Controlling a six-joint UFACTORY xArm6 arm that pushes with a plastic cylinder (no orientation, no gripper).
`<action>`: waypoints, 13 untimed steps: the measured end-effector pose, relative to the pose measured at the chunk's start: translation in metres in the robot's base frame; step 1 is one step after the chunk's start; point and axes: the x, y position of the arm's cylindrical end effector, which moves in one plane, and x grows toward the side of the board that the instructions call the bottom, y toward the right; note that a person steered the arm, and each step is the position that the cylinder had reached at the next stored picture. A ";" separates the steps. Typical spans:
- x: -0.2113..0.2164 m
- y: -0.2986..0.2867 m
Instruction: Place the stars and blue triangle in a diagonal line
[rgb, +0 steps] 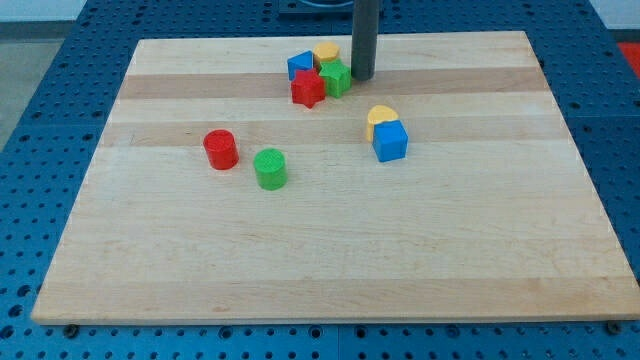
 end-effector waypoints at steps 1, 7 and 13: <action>-0.005 -0.045; 0.014 -0.091; 0.053 -0.065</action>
